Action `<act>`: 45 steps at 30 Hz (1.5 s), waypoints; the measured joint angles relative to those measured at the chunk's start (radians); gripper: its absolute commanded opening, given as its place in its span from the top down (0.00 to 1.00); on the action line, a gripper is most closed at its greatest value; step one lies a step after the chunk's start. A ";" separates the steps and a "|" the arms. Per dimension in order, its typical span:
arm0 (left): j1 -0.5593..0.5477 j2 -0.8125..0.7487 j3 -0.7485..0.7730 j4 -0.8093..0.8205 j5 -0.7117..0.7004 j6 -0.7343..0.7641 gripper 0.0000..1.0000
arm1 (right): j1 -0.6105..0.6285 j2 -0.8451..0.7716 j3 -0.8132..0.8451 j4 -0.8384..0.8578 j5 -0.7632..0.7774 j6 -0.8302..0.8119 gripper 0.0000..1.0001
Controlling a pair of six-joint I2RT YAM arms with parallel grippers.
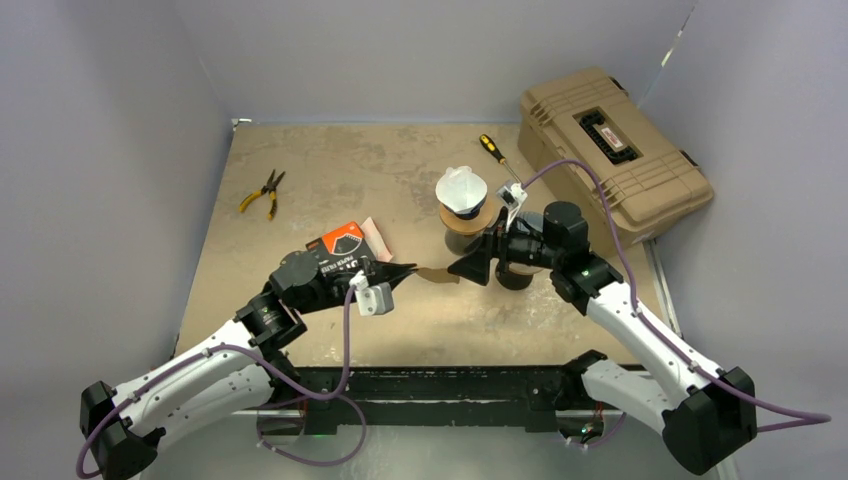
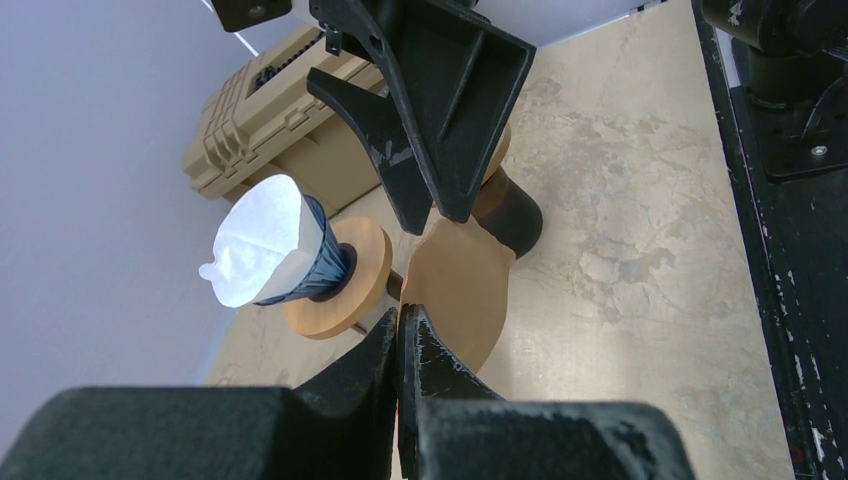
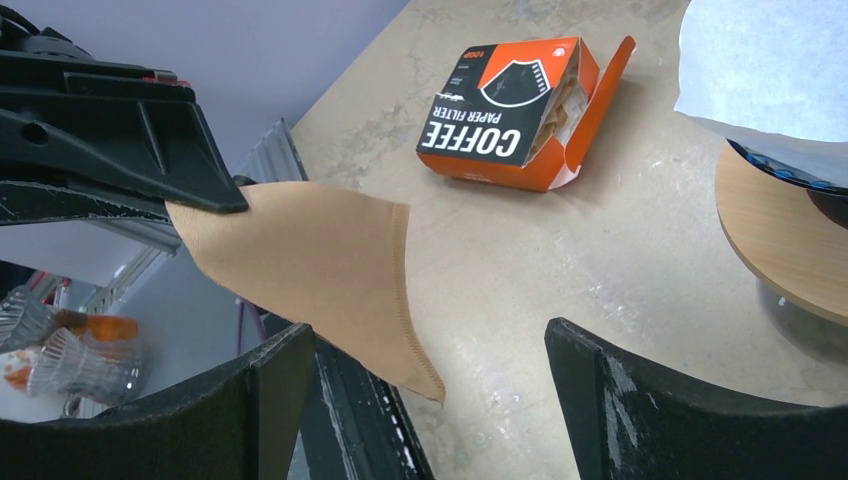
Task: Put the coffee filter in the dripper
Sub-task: Pick up the coffee filter from the coffee filter holder.
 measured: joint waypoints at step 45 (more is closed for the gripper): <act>0.000 0.043 0.000 0.039 -0.093 -0.061 1.00 | 0.001 -0.091 -0.002 -0.019 0.023 -0.052 0.41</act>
